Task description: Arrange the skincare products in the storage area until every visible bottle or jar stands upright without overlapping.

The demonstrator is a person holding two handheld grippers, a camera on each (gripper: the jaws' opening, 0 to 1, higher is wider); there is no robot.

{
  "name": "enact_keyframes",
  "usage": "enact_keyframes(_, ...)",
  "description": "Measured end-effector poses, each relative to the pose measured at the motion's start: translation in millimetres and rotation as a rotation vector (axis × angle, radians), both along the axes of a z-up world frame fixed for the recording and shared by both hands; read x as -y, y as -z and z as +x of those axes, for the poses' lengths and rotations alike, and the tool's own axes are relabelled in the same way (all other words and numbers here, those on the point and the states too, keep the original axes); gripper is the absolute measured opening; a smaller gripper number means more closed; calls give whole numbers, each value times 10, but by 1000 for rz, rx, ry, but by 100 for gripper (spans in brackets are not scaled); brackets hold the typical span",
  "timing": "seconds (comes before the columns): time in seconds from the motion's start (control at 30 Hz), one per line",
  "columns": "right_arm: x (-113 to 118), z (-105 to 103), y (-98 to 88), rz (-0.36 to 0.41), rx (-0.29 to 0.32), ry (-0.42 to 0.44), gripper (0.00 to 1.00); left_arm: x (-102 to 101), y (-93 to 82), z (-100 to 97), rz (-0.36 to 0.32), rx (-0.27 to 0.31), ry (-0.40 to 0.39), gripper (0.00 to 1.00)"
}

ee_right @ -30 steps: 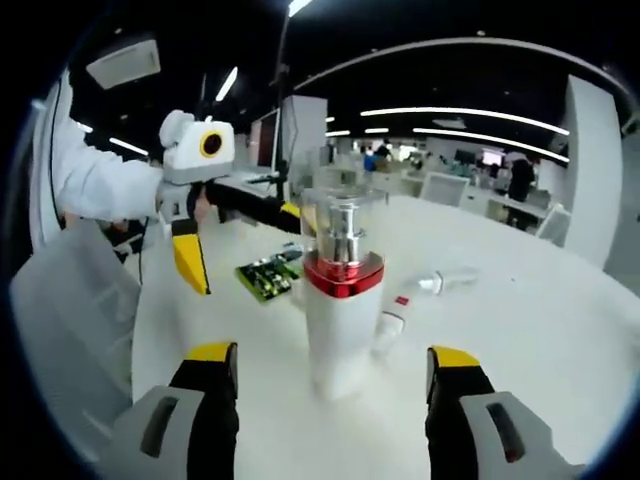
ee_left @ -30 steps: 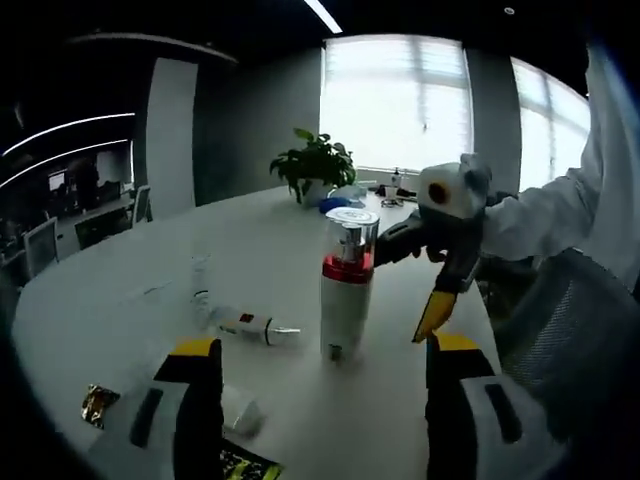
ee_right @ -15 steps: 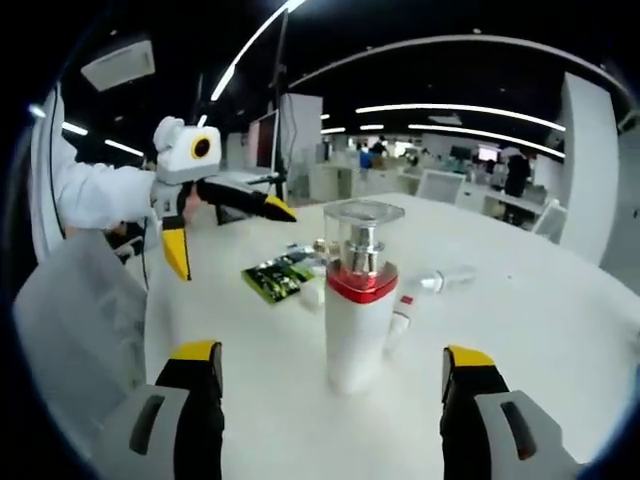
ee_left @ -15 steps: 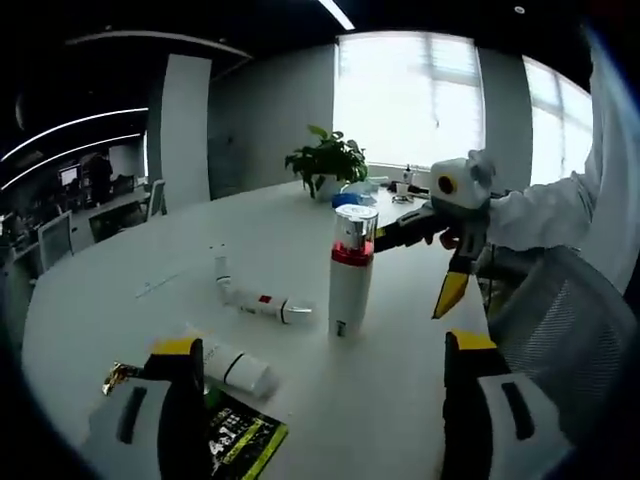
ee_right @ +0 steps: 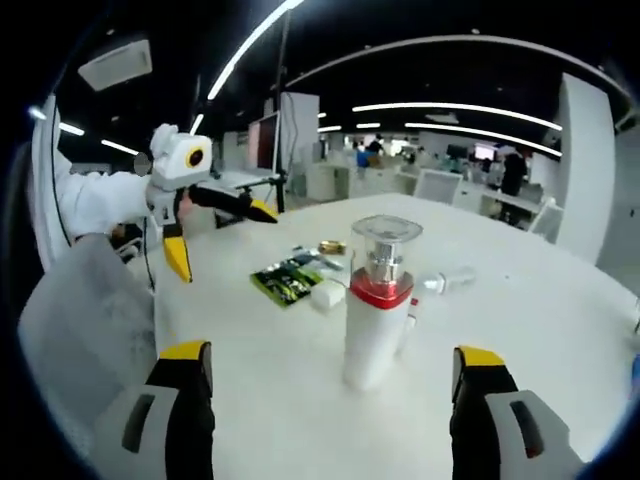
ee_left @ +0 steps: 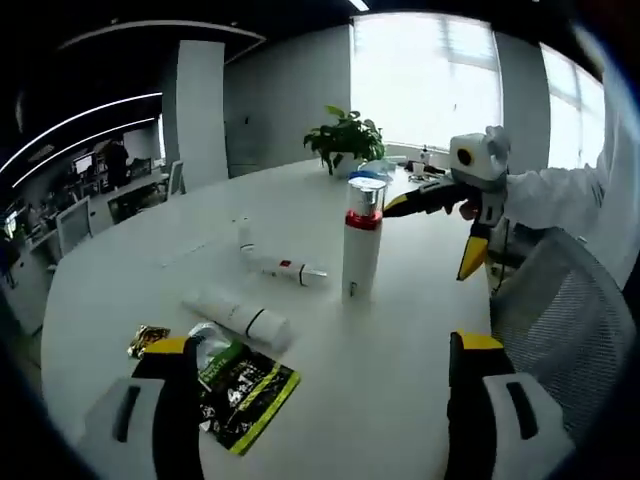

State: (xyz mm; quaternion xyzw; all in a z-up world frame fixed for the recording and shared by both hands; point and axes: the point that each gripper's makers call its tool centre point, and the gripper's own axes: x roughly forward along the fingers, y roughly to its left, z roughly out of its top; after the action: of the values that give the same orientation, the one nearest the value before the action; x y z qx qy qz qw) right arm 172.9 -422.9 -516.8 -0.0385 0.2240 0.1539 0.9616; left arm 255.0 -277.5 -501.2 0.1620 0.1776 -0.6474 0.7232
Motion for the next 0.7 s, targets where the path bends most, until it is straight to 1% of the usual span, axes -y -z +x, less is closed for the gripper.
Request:
enact_keyframes(0.13, -32, -60, -53, 10, 1, 14, 99, -146, -42, 25, 15, 9, -35, 99)
enact_keyframes(0.27, -97, -132, -85, 2, -11, 25, 99, -344, -62, 82, 22, -6, -92, 99)
enact_keyframes(0.3, -112, -145, -97, 0, -11, 27, 99, -385, -83, 55, 20, -15, -99, 99)
enact_keyframes(0.37, -129, -169, -122, -12, -11, 39, 99, -468, -90, 61, 18, -26, -118, 99)
enact_keyframes(0.5, -153, -202, -177, -19, -7, 54, 99, -620, -145, 77, 4, -24, -151, 99)
enact_keyframes(0.53, -164, -210, -195, -22, -6, 58, 99, -663, -167, 94, -4, -22, -172, 99)
enact_keyframes(0.6, -183, -222, -220, -49, -6, 65, 99, -730, -200, 107, -9, -17, -194, 99)
enact_keyframes(0.7, -212, -240, -234, -58, -12, 66, 99, -816, -241, 105, -12, -17, -208, 99)
